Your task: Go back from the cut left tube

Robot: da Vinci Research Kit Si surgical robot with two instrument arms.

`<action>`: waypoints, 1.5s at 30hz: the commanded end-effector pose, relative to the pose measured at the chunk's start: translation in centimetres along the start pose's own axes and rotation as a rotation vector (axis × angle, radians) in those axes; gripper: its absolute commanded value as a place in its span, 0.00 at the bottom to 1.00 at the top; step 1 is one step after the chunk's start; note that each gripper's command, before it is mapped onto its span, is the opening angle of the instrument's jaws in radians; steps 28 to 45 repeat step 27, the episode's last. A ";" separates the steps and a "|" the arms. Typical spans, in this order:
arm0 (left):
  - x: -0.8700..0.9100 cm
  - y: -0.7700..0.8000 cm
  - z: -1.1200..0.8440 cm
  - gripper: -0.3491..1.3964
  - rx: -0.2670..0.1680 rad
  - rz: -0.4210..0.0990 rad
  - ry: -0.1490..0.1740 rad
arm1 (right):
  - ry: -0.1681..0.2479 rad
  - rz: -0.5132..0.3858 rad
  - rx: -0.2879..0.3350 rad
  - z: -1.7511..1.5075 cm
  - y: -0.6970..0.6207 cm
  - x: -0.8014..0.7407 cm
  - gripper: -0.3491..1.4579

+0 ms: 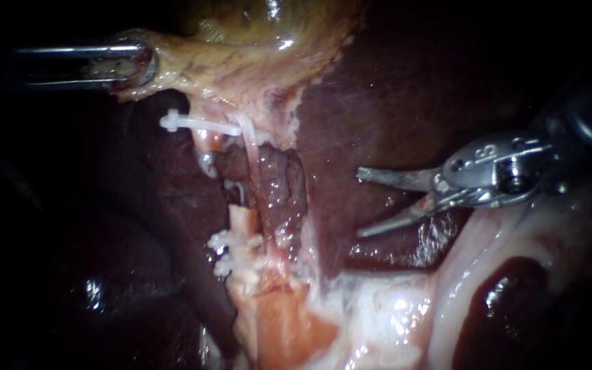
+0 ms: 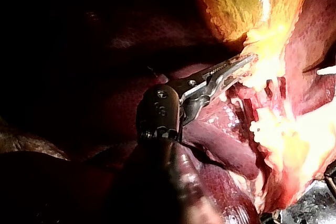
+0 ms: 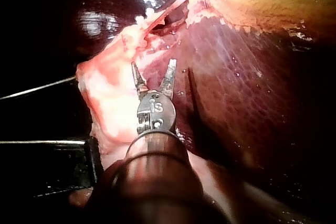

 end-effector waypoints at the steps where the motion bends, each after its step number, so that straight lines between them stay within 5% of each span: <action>1: 0.00 0.00 0.01 0.00 0.001 0.000 0.000 | 0.000 0.001 0.002 0.00 0.01 -0.01 0.99; 17: -0.33 -0.29 0.52 0.00 0.001 0.010 0.005 | 0.000 0.002 0.009 -0.02 0.01 -0.03 0.99; 24: -0.33 -0.27 0.51 0.00 0.001 0.010 0.005 | 0.005 0.003 0.045 -0.02 0.01 -0.02 0.99; 27: -0.28 -0.24 0.42 0.00 -0.002 0.007 0.002 | 0.047 0.007 0.167 0.03 0.00 0.09 0.98; 45: -0.28 -0.24 0.42 0.00 -0.002 0.007 0.002 | 0.047 0.007 0.167 0.03 0.00 0.09 0.98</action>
